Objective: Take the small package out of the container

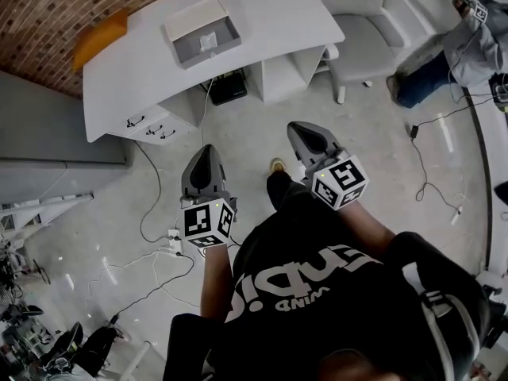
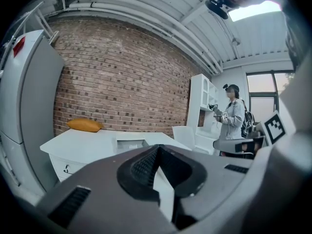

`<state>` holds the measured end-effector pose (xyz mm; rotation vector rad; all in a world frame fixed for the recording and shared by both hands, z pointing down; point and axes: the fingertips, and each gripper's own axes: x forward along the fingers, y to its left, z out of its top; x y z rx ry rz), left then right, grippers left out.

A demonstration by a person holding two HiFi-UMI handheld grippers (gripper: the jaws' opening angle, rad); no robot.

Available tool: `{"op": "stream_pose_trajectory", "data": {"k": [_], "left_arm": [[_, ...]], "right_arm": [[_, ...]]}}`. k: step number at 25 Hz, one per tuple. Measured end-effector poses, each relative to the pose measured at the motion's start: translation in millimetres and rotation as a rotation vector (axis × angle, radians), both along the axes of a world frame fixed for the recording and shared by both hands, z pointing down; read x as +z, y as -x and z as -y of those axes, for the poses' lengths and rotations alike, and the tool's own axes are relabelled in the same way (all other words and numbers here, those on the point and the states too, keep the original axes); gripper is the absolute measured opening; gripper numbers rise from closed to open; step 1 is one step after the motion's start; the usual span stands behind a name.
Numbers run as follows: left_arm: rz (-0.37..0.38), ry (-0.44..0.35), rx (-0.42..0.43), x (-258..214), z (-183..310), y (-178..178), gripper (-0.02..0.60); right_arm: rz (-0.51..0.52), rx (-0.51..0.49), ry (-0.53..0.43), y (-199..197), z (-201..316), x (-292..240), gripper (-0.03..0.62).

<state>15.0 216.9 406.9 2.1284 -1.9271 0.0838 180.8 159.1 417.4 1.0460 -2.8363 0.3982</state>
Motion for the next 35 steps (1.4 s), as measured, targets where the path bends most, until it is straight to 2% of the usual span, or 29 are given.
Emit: {"op": "stream_pose_trajectory", "data": {"k": [19, 35], "left_arm": [[0.010, -0.014, -0.107, -11, 81, 7, 0.005], [0.019, -0.029, -0.156, -9, 105, 30, 0.005]], "right_arm": [[0.025, -0.125, -0.005, 20, 97, -7, -0.001], [0.040, -0.146, -0.015, 37, 129, -2, 0.000]]}}
